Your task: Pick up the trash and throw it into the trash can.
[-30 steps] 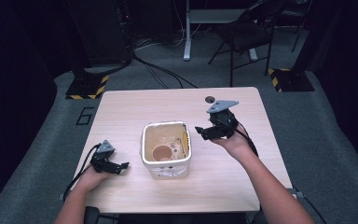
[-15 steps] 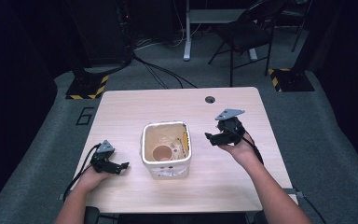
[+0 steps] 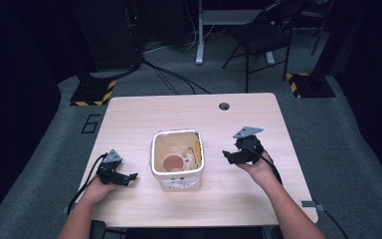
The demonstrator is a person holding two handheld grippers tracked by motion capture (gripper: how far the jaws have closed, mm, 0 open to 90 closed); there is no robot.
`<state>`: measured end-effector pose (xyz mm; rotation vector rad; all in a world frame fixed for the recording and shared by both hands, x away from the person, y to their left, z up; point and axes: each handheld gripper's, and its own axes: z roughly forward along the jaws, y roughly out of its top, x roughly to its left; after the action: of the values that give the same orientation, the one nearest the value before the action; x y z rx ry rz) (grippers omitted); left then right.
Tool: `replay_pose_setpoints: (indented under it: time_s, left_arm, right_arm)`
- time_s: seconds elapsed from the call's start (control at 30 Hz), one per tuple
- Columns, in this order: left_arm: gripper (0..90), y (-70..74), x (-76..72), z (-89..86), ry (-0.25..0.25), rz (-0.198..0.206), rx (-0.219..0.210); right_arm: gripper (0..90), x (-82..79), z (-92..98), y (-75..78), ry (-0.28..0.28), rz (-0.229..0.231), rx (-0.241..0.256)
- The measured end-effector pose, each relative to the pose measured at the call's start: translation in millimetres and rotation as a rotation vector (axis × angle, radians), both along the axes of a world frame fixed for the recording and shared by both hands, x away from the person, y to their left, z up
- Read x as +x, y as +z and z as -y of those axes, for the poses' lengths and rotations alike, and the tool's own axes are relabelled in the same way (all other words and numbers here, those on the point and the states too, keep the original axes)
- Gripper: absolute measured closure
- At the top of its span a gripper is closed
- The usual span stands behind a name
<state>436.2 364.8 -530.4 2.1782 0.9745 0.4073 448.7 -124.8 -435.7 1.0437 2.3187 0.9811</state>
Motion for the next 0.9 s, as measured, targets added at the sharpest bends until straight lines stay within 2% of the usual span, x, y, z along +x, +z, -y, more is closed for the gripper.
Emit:
replay_pose_setpoints:
  time_s: [0.4,0.53,0.63,0.8,0.9]
  left_arm:
    - [0.5,-0.1,-0.2,0.0,0.001,-0.001,-0.002]
    - [0.5,-0.1,-0.2,0.0,0.001,-0.001,-0.002]
    - [0.5,-0.1,-0.2,0.0,0.001,-0.001,-0.002]
    - [0.5,0.1,0.0,-0.2,-0.001,0.000,0.002]
    - [0.5,0.1,-0.1,-0.1,-0.001,0.001,0.002]
  right_arm:
    - [21.7,-3.8,13.7,-25.2,-0.047,-0.032,0.007]
    - [21.5,-4.2,17.6,-35.1,-0.062,-0.028,-0.006]
    - [21.5,-5.8,19.5,-41.8,-0.081,-0.034,0.003]
    - [21.5,-7.4,22.9,-51.0,-0.083,-0.020,0.003]
    - [21.5,-7.3,24.5,-56.1,-0.090,-0.017,0.023]
